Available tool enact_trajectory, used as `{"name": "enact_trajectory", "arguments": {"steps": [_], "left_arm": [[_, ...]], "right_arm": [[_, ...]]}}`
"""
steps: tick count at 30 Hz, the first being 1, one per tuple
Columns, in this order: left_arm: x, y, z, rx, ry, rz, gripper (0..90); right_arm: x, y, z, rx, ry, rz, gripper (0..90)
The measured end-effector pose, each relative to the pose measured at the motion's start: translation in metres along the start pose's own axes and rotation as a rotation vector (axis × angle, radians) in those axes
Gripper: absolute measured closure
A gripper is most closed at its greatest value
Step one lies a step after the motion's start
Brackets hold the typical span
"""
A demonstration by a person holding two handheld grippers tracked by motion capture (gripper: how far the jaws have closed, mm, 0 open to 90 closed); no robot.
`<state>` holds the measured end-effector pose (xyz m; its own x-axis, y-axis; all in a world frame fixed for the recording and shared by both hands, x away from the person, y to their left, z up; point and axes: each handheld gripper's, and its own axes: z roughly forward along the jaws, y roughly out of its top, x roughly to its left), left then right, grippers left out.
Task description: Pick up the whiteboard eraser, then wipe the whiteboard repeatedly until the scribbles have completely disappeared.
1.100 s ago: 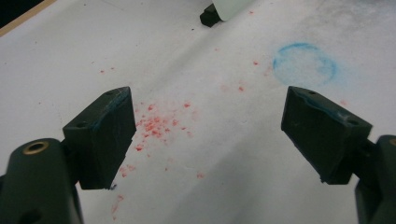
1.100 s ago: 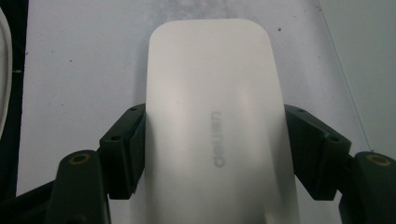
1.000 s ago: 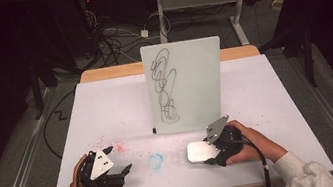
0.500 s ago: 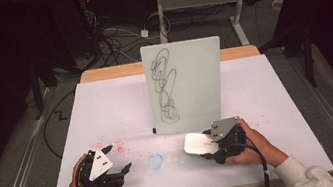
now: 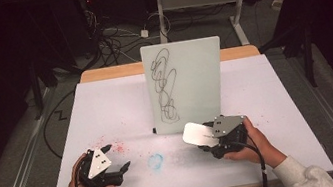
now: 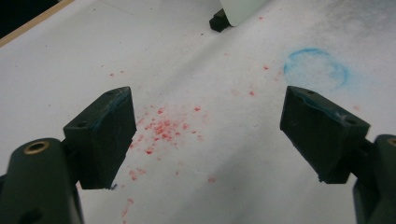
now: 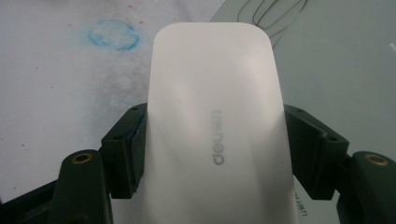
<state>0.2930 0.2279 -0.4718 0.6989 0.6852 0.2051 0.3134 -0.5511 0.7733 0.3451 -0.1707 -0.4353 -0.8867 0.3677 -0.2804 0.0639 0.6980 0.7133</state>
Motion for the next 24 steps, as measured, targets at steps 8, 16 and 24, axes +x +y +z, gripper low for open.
{"name": "enact_trajectory", "arguments": {"steps": [8, 16, 24], "left_arm": [[-0.002, 0.0, -0.001, 0.003, -0.002, 0.008, 17.8], [-0.002, -0.001, -0.002, 0.001, 0.0, 0.005, 17.8], [-0.002, -0.002, -0.004, -0.002, 0.005, 0.002, 17.8]], "right_arm": [[0.006, 0.015, 0.013, -0.049, -0.1, -0.011, 30.7], [0.011, 0.024, 0.018, -0.095, -0.207, -0.035, 30.7], [0.011, 0.031, 0.025, -0.102, -0.27, -0.032, 30.8]]}}
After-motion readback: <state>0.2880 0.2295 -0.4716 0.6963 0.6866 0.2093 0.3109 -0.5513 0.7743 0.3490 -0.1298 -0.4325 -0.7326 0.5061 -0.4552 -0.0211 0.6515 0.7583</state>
